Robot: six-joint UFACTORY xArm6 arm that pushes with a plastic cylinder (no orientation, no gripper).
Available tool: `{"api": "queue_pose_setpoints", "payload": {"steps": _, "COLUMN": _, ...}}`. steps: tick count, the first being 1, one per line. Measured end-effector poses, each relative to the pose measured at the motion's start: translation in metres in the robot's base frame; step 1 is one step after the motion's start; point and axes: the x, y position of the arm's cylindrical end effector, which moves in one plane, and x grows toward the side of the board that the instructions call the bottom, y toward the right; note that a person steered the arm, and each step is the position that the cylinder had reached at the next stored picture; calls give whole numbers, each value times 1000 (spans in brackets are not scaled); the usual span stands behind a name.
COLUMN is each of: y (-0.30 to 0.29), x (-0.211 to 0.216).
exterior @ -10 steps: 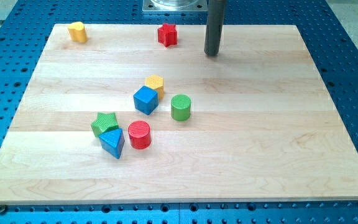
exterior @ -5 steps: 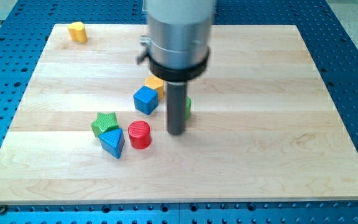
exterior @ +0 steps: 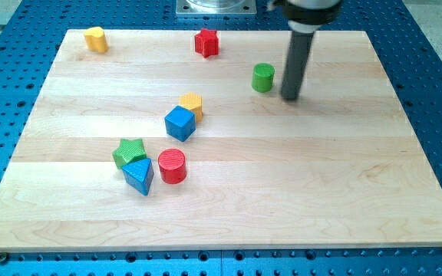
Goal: Put the green circle at the top right corner
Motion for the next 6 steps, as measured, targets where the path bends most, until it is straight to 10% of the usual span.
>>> {"api": "queue_pose_setpoints", "payload": {"steps": 5, "y": -147, "x": -2}}
{"api": "queue_pose_setpoints", "payload": {"steps": 6, "y": -50, "x": -61}}
